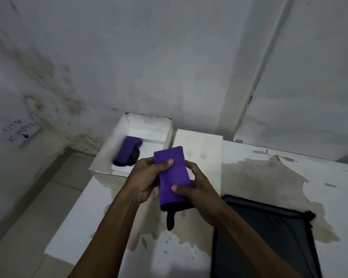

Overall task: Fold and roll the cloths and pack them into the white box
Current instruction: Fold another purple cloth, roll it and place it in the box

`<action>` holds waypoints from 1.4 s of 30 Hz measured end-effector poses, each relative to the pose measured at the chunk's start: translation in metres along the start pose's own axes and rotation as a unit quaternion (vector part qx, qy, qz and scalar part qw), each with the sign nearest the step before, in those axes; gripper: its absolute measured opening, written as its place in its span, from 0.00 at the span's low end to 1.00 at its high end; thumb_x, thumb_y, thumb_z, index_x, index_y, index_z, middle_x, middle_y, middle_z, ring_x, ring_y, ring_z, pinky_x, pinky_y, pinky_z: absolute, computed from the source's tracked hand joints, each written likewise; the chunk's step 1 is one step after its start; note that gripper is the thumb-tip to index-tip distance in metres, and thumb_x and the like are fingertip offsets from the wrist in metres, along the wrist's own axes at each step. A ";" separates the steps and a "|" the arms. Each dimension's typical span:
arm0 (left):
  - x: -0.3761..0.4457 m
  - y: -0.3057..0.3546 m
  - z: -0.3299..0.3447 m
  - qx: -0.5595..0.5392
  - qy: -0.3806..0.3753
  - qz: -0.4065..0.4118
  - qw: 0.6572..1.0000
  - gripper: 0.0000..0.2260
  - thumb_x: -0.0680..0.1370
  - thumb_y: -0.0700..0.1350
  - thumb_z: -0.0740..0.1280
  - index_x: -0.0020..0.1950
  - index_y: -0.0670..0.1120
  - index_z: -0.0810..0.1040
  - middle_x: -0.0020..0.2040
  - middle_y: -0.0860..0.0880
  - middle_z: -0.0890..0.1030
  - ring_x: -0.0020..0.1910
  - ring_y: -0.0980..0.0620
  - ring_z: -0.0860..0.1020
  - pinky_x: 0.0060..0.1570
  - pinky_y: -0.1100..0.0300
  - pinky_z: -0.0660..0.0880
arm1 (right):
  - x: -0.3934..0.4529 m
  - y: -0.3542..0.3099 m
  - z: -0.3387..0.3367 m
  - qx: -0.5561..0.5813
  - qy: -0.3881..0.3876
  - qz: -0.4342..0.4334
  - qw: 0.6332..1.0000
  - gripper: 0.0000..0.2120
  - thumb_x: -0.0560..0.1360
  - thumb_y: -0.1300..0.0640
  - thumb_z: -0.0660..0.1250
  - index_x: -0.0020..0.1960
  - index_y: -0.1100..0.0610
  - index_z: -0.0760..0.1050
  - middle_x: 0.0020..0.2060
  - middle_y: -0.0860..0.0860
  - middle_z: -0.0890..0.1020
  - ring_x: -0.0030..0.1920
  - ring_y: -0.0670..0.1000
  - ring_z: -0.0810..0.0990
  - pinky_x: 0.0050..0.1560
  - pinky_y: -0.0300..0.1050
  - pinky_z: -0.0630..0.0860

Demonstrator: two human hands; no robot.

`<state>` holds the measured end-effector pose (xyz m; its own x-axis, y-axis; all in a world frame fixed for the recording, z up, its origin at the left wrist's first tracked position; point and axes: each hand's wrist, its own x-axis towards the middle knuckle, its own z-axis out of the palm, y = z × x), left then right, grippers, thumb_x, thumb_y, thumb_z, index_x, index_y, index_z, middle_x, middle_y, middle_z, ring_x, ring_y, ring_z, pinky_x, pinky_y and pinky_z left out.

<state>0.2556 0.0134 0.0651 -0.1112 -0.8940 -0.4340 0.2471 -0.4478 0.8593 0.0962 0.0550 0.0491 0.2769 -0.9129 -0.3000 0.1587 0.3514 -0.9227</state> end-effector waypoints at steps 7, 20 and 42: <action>0.034 0.048 -0.053 0.065 -0.006 0.048 0.997 0.10 0.72 0.40 0.73 0.52 0.40 0.82 0.46 0.41 0.86 0.44 0.45 0.84 0.39 0.56 0.82 | 0.072 -0.025 0.052 -0.005 0.042 0.028 0.999 0.24 0.72 0.58 0.72 0.65 0.50 0.69 0.61 0.58 0.78 0.57 0.62 0.80 0.57 0.62 0.79; 0.146 0.065 -0.160 0.423 0.256 0.180 0.851 0.26 0.72 0.47 0.72 0.68 0.44 0.69 0.65 0.42 0.74 0.64 0.42 0.71 0.58 0.51 0.74 | 0.225 0.018 0.093 0.028 0.182 0.119 0.976 0.28 0.72 0.63 0.71 0.68 0.47 0.65 0.59 0.54 0.76 0.47 0.52 0.81 0.29 0.40 0.79; 0.178 0.029 -0.182 0.477 0.243 0.147 0.832 0.29 0.77 0.54 0.66 0.74 0.48 0.60 0.68 0.47 0.73 0.64 0.46 0.74 0.59 0.54 0.70 | 0.328 0.105 0.105 -0.081 0.317 0.179 0.928 0.24 0.76 0.65 0.64 0.69 0.55 0.64 0.50 0.51 0.75 0.44 0.49 0.76 0.39 0.40 0.76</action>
<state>0.4177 -0.1566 -0.0365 0.2781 -0.9602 -0.0259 -0.7070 -0.2229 0.6712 0.3033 -0.1863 -0.1205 -0.3371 -0.7007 -0.6288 0.0050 0.6666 -0.7454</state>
